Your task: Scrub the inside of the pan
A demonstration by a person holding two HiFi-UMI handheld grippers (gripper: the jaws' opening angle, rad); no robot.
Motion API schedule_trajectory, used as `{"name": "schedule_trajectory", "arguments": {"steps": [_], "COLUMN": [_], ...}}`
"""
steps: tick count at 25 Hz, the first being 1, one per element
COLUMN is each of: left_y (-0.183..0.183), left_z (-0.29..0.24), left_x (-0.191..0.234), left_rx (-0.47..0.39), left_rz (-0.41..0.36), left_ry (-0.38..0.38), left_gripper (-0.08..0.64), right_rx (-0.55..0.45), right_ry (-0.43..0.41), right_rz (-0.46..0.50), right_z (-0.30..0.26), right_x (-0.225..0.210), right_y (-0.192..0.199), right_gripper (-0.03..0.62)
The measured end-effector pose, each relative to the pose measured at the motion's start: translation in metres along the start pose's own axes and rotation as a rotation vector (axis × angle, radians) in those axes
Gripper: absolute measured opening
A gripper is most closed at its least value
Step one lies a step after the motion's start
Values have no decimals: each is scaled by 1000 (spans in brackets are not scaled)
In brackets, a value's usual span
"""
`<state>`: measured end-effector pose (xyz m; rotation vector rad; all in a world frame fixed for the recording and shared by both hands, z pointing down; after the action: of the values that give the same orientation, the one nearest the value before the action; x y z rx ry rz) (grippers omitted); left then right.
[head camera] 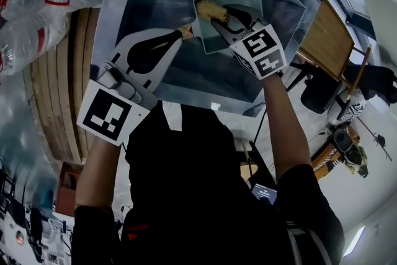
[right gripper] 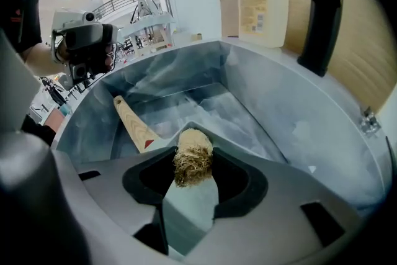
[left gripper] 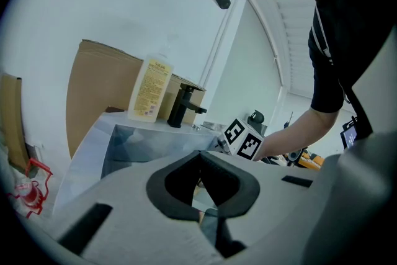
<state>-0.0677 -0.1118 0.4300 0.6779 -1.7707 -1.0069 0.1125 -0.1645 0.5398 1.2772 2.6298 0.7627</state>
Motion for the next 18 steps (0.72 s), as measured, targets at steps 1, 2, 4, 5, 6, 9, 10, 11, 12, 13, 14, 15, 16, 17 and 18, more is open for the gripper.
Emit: {"name": "schedule_trajectory", "arguments": {"steps": [1, 2, 4, 5, 6, 9, 10, 11, 12, 13, 14, 15, 16, 17, 18], "left_y": [0, 0, 0, -1, -1, -2, -2, -2, -2, -3, -3, -3, -3, -3, -4], "left_z": [-1, -2, -5, -7, -8, -12, -13, -15, -17, -18, -20, -21, -23, -24, -25], "left_x": [0, 0, -1, -2, -3, -6, -7, -8, -9, -9, -10, -10, -10, -10, -10], "left_rx": [2, 4, 5, 6, 7, 9, 10, 10, 11, 11, 12, 14, 16, 17, 18], "left_rz": [-1, -4, -8, -8, -7, -6, -7, -8, -9, -9, -9, -9, -11, -13, -14], "left_ry": [1, 2, 6, 7, 9, 13, 14, 16, 17, 18, 18, 19, 20, 21, 22], "left_gripper": [17, 17, 17, 17, 17, 17, 17, 17, 17, 17, 17, 17, 17, 17, 17], "right_rx": [4, 7, 11, 14, 16, 29, 36, 43, 50, 56, 62, 67, 72, 77, 81], "right_ry": [-2, -3, 0, 4, 10, 29, 34, 39, 43, 48, 52, 57, 63, 70, 77], "right_rz": [3, 6, 17, 24, 31, 37, 37, 38, 42, 46, 49, 51, 51, 50, 50], "right_z": [-1, -1, -1, -1, 0, 3, 4, 6, 6, 7, 7, 8, 8, 9, 9], "right_x": [-1, -1, -2, -3, -5, -11, -13, -16, -19, -22, -25, -28, -30, -33, -36], "right_y": [0, 0, 0, 0, 1, 5, 7, 9, 11, 13, 15, 17, 18, 19, 20], "right_gripper": [179, 179, 179, 179, 178, 178, 178, 178, 178, 178, 178, 178, 178, 178, 178]}}
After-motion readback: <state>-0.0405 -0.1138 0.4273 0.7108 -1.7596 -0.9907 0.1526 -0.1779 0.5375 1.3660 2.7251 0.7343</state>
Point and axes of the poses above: the fingertips, and each gripper's own axes: z backward along the fingers, x to its left, y out of its underside, the point moved 6 cm from there along z, backward along the fingers, and after that the axes turned 15 degrees about y, right-handed, at the moved point
